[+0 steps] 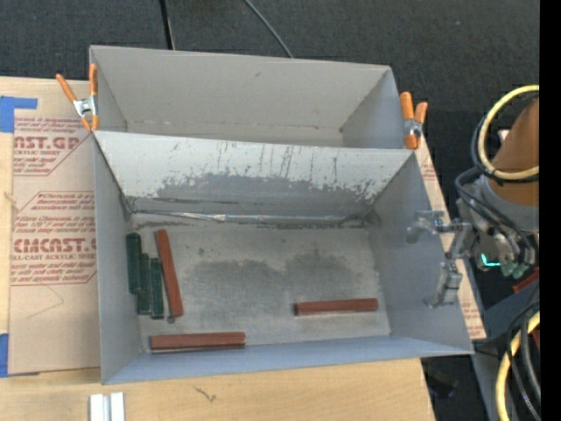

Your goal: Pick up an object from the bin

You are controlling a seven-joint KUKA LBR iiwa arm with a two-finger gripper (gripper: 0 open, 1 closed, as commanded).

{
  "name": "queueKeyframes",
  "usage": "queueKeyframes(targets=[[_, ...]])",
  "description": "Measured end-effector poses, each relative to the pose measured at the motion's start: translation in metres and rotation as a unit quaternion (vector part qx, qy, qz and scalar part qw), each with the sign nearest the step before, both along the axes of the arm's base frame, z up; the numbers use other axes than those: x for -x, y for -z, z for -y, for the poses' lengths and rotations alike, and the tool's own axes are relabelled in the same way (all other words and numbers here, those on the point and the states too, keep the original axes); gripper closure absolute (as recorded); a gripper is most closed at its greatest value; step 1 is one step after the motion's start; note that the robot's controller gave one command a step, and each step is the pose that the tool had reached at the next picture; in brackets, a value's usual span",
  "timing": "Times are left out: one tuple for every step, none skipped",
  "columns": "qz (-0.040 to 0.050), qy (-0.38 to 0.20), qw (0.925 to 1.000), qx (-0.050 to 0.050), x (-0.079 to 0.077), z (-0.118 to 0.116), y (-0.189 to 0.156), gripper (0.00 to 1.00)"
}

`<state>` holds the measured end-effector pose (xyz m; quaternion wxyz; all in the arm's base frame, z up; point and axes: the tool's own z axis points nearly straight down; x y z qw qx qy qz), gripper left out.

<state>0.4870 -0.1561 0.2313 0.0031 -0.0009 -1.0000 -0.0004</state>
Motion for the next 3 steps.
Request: queueKeyframes(targets=[[0.004,-0.001,1.0,0.001,-0.002,-0.001,-0.004,0.0],[0.0054,-0.058,0.9983,0.001,-0.01,-0.023,0.05,0.0],[0.0032,-0.138,0.9904,-0.001,-0.017,-0.09,0.072,0.0]])
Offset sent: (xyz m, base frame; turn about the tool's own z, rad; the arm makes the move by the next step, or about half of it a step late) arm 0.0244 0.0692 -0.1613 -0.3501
